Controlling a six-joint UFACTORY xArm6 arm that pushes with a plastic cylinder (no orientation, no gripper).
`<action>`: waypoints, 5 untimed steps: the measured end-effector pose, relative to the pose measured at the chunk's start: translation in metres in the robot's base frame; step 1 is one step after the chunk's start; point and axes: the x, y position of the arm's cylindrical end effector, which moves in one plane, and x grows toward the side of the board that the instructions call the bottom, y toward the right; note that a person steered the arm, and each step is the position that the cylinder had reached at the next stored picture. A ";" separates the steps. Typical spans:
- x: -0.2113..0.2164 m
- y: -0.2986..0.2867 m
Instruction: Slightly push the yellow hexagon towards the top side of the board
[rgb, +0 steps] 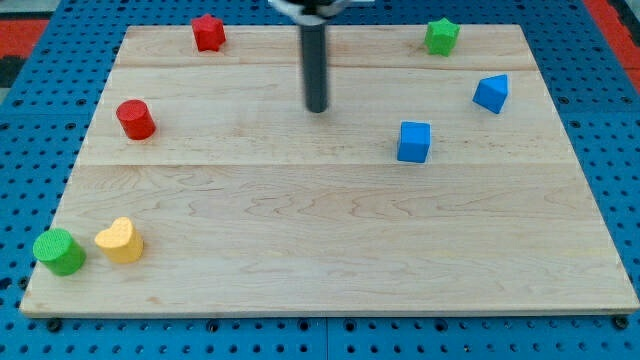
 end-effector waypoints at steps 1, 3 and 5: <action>-0.027 0.046; -0.037 0.041; -0.097 -0.057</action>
